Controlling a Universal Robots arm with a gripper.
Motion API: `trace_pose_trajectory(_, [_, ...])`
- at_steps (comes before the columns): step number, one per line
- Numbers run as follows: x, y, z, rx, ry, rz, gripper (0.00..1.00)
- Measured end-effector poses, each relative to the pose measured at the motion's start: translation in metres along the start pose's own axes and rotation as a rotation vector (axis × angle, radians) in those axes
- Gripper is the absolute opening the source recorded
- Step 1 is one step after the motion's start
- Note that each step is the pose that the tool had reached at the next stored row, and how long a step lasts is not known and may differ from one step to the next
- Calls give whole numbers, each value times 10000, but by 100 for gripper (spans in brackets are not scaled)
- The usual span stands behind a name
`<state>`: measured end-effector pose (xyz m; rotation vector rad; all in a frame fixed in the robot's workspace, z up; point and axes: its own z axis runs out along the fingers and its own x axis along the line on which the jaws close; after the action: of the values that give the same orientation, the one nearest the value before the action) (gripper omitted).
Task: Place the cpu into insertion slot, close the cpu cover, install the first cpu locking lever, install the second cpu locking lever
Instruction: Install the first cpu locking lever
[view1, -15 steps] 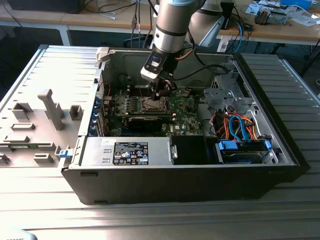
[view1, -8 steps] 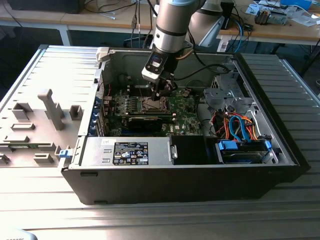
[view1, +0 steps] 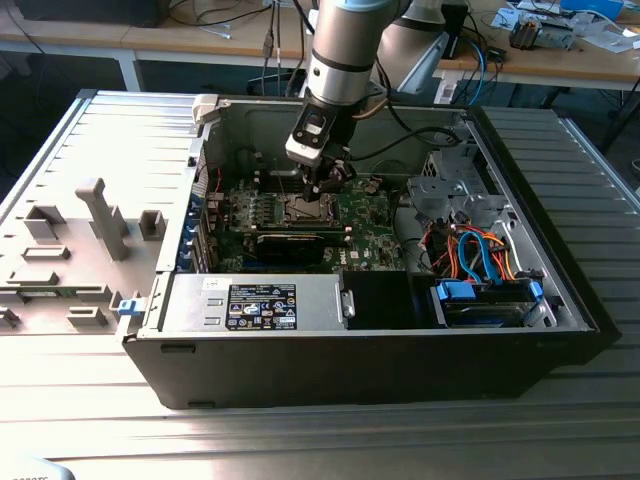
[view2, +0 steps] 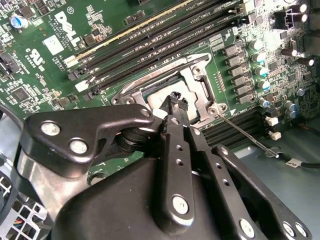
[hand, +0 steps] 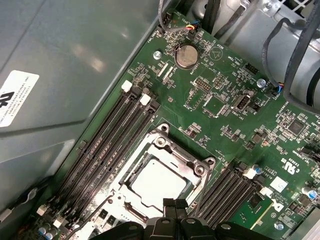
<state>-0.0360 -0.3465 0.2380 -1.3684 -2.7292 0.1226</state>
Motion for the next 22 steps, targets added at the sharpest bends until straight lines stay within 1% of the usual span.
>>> trace_pose_trajectory(22, [0,0,0,35,-105,-1042,11])
